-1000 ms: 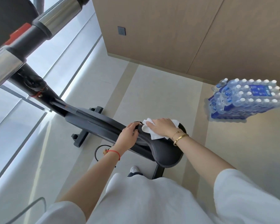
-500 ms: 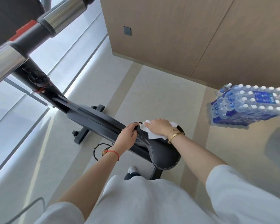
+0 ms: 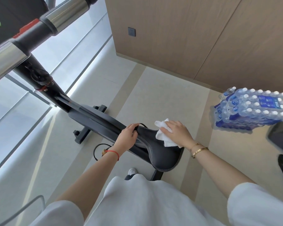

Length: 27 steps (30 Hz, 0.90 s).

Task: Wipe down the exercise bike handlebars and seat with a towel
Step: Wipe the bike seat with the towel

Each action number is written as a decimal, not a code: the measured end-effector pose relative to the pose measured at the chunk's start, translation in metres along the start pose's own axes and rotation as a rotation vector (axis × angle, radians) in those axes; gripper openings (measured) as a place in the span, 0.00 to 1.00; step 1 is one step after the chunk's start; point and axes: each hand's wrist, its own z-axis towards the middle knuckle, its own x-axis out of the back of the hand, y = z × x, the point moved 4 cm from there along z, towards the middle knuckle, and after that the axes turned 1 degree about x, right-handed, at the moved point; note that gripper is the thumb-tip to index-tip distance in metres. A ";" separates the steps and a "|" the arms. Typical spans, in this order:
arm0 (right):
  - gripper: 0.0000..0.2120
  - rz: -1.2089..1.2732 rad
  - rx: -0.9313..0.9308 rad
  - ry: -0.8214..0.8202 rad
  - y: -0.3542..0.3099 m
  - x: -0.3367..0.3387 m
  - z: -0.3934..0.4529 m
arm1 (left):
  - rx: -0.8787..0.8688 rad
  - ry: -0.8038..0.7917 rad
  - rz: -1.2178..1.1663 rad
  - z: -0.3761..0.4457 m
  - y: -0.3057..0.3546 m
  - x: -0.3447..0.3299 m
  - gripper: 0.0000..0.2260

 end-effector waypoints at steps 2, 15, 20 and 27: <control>0.17 0.176 -0.194 -0.099 0.004 0.007 0.010 | 0.001 0.007 -0.003 -0.001 0.001 0.000 0.20; 0.28 0.110 -0.134 0.284 0.012 -0.025 -0.039 | 0.043 0.032 -0.007 -0.003 0.005 -0.004 0.20; 0.20 0.325 -0.245 0.175 0.020 -0.011 -0.018 | 0.062 0.039 -0.003 -0.003 0.006 -0.004 0.21; 0.20 0.426 -0.419 0.026 0.024 -0.001 0.001 | 0.068 0.037 0.012 0.000 0.004 -0.006 0.21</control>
